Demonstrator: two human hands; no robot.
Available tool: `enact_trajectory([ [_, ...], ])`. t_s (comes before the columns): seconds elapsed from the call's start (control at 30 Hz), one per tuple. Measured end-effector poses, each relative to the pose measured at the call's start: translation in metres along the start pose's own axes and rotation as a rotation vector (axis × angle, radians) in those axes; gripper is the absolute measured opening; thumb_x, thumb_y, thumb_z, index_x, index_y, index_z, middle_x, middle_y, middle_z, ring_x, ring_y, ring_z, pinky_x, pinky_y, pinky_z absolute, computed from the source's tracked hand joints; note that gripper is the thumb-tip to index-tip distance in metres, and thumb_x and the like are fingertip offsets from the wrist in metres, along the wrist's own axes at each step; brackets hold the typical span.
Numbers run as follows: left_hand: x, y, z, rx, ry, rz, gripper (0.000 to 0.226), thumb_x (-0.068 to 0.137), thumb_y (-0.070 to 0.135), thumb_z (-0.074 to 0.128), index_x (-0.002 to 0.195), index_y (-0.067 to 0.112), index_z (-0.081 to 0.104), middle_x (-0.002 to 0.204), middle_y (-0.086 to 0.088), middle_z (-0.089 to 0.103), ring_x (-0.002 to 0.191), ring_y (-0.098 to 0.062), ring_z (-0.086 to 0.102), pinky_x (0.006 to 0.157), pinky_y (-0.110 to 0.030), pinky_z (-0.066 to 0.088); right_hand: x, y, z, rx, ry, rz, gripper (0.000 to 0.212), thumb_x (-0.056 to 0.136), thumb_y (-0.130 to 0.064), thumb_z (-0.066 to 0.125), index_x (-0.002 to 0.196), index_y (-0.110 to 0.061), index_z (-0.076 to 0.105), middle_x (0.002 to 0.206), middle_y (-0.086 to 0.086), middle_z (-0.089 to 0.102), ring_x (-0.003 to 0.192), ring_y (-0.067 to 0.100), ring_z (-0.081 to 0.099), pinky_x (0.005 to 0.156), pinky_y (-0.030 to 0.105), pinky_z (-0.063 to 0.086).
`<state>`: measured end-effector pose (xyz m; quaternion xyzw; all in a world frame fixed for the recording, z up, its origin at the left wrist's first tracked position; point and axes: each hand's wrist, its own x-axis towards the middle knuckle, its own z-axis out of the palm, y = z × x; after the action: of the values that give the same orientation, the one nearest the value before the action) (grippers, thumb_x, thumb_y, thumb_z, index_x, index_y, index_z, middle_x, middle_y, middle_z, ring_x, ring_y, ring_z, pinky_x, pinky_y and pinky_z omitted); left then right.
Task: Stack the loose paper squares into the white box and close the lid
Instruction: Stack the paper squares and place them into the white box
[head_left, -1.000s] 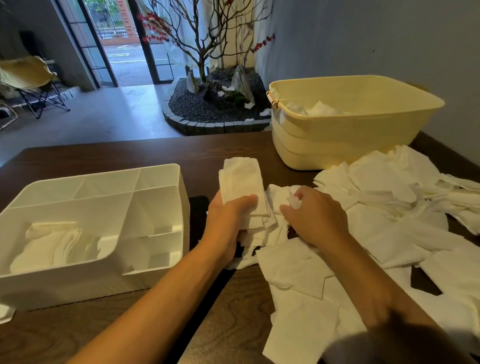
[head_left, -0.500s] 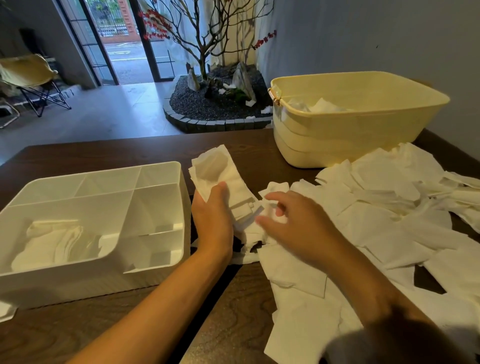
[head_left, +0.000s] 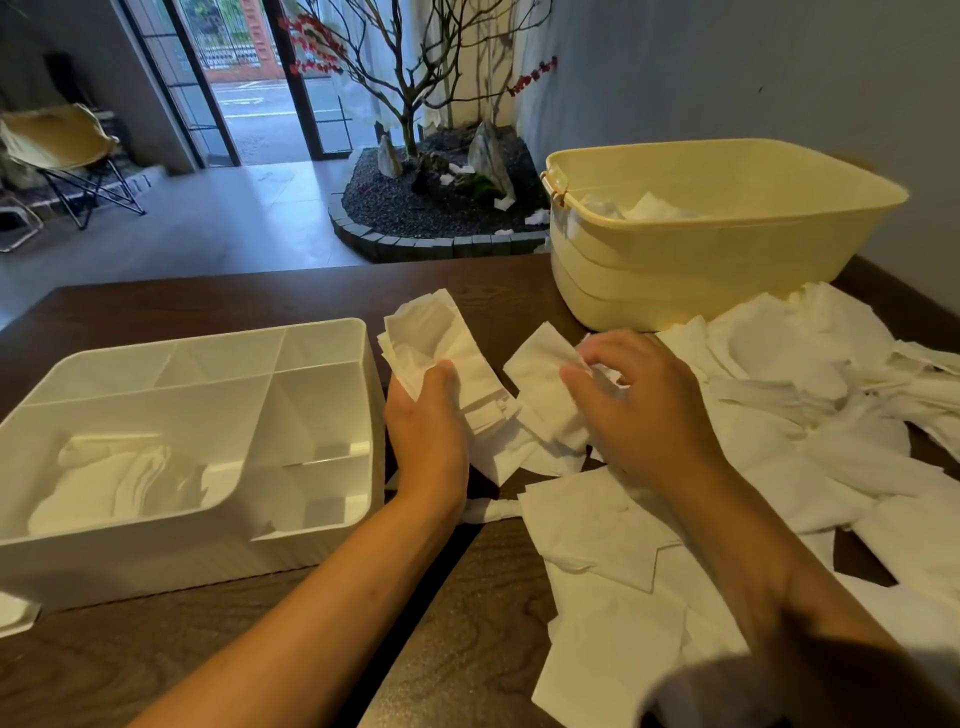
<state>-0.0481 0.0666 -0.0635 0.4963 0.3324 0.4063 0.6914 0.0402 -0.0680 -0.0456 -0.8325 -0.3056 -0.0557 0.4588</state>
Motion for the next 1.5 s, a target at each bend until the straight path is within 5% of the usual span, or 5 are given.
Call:
enact_trajectory([
  [0.47,-0.004,0.0,0.001,0.068,-0.091,0.011,0.022,0.1,0.016,0.052,0.118,0.027,0.058,0.1,0.002,0.067,0.088,-0.008,0.067,0.061,-0.017,0.052,0.01,-0.004,-0.004,0.551,-0.171,0.635,0.019,0.097,-0.035,0.06,0.116,-0.036,0.06,0.127,0.002,0.056,0.109,0.028,0.059,0.064,0.037,0.06],
  [0.87,-0.003,-0.002,-0.001,0.222,-0.283,0.037,0.027,0.1,0.017,0.053,0.123,0.028,0.061,0.109,0.001,0.071,0.099,-0.013,0.069,0.081,-0.029,0.058,0.0,-0.022,-0.024,1.001,-0.31,0.215,0.047,0.086,0.011,0.06,0.116,-0.024,0.066,0.099,0.006,0.077,0.094,0.022,0.073,0.076,0.031,0.061],
  [1.13,-0.001,-0.002,-0.002,0.247,-0.326,0.056,0.022,0.105,0.02,0.044,0.113,0.029,0.063,0.109,-0.003,0.07,0.101,-0.018,0.066,0.082,-0.031,0.057,-0.013,-0.02,0.007,0.551,-0.263,0.217,0.031,0.09,0.001,0.062,0.086,-0.026,0.076,0.094,-0.018,0.068,0.056,0.012,0.058,0.055,0.026,0.051],
  [1.3,0.0,0.002,0.001,0.216,-0.284,-0.027,0.027,0.105,0.025,0.042,0.125,0.022,0.06,0.115,-0.008,0.068,0.105,-0.024,0.065,0.082,-0.037,0.056,-0.013,-0.018,0.006,0.537,-0.241,0.224,0.049,0.092,0.006,0.055,0.108,-0.036,0.074,0.115,-0.027,0.057,0.105,0.015,0.057,0.055,0.015,0.048],
  [1.5,-0.001,0.002,0.003,0.126,-0.296,-0.101,0.022,0.106,0.036,0.04,0.108,0.03,0.061,0.107,-0.005,0.069,0.105,-0.026,0.066,0.092,-0.044,0.055,-0.015,-0.016,0.012,0.532,-0.285,0.14,0.059,0.096,0.002,0.053,0.12,-0.051,0.064,0.111,-0.046,0.045,0.134,0.015,0.044,0.093,0.046,0.057],
])
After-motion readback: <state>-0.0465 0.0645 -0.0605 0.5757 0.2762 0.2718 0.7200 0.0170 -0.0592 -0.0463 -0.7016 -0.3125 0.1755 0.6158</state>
